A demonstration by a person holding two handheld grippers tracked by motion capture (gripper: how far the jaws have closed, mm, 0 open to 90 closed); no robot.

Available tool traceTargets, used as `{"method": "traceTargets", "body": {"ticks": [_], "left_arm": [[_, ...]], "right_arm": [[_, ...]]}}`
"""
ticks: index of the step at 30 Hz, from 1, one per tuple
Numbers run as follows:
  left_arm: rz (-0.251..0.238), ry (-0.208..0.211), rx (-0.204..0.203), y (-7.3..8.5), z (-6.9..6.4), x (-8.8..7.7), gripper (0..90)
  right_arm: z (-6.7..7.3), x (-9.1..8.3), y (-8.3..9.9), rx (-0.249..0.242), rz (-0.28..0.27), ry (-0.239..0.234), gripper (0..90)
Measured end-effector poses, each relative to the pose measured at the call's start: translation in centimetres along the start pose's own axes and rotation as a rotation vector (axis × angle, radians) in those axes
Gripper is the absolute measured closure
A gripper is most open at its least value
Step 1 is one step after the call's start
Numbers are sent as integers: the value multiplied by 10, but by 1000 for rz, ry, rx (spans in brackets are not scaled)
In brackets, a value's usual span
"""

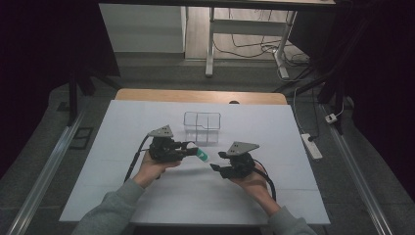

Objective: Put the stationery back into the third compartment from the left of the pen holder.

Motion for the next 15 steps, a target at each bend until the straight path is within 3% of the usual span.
{"method": "traceTargets", "body": {"ticks": [2, 6, 15], "left_arm": [[7, -13, 12, 0, 1, -2, 645], [-8, 11, -12, -2, 0, -5, 646], [-9, -12, 20, -6, 0, -9, 645]], "right_arm": [[-4, -5, 3, 7, -1, 12, 422], [-13, -17, 11, 33, 13, 47, 398], [-28, -52, 39, 97, 35, 95, 374]]}}
Point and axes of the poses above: each handheld gripper's, and its own axes: x roughly forward along the jaws, y roughly out of its underside, z roughly to its left, the point moved 9 cm from there along x, roughly forward along the jaws, and after that the axes turned 1 degree about -y, right-handed, at the moved point
